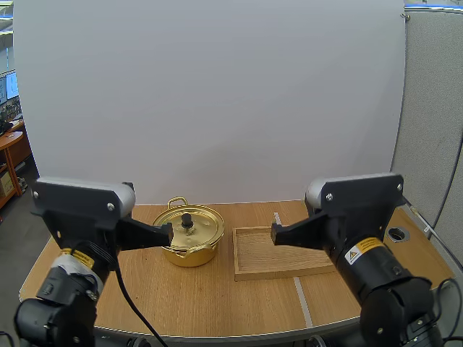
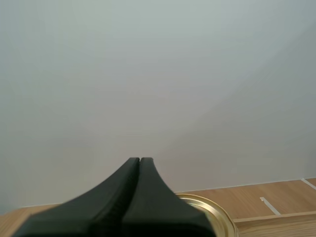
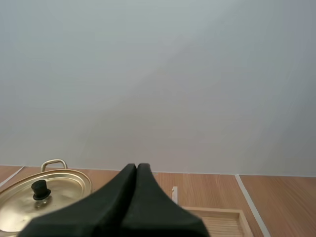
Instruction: Open the pot, put the grape inside, and close it
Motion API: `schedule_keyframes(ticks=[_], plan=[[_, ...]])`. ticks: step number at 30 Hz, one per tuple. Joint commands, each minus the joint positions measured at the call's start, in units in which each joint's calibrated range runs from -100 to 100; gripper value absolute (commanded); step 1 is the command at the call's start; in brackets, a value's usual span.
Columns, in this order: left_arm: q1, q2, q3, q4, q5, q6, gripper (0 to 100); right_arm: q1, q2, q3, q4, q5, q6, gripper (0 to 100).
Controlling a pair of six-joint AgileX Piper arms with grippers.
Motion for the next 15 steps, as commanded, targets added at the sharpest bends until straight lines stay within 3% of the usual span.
schedule_keyframes(ticks=[1, 11, 15], plan=[[0.29, -0.27, 2.82, 0.25, -3.66, -0.02, 0, -0.92, -0.39, 2.82, -0.26, -2.08, 0.13, 0], [0.29, -0.27, 11.45, -0.55, -3.66, -0.34, 0, -1.79, -0.39, 10.7, -0.16, -2.51, 0.13, 0], [0.29, -0.27, 12.3, -0.91, 1.85, -0.34, 0, -1.98, -0.39, 10.7, -0.27, 5.33, 0.13, 0]])
